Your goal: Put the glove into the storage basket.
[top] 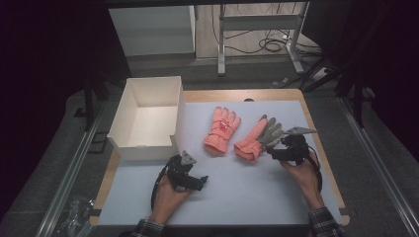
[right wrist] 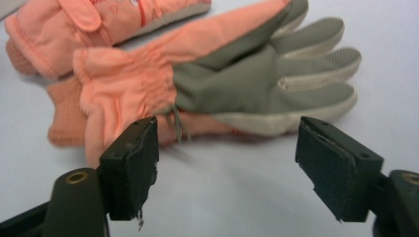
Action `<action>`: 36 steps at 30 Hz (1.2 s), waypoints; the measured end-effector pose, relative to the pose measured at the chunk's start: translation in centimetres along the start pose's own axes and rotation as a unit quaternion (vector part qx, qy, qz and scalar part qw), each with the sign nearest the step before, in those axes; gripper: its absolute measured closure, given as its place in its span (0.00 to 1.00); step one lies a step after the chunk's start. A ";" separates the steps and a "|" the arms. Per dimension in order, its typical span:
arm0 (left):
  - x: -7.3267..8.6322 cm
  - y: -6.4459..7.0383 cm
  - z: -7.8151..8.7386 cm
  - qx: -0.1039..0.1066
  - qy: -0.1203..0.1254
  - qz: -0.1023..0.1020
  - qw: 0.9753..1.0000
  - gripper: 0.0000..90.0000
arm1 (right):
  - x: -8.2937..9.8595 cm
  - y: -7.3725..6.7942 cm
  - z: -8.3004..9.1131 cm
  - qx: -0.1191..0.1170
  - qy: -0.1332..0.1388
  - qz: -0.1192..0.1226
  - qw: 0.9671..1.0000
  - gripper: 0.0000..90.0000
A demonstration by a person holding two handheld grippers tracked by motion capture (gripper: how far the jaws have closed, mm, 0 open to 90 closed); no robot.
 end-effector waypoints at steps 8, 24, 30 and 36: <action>0.0 0.0 0.0 0.000 0.000 0.000 1.000 0.01 | -2.1 -0.4 -1.5 0.007 0.005 0.007 1.000 0.43; 0.0 0.0 0.0 0.000 0.000 0.000 1.000 0.01 | -2.6 0.3 -5.8 0.036 -0.044 -0.009 0.998 0.52; 0.0 0.0 0.0 0.000 0.000 0.000 1.000 0.01 | -2.2 -0.2 -5.9 0.062 -0.043 -0.005 0.997 0.91; 0.0 0.0 0.0 0.000 0.000 0.000 1.000 0.01 | -2.2 -0.3 -5.7 0.052 -0.040 -0.006 0.998 0.96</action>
Point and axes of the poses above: each handheld gripper's, and its own axes: z roughly backward along the jaws, x roughly out of its underside, y roughly to its right, the point moved 3 cm from there along -z, roughly forward along the jaws, and after that the axes turned 7 degrees about x, right-handed, at the moved point
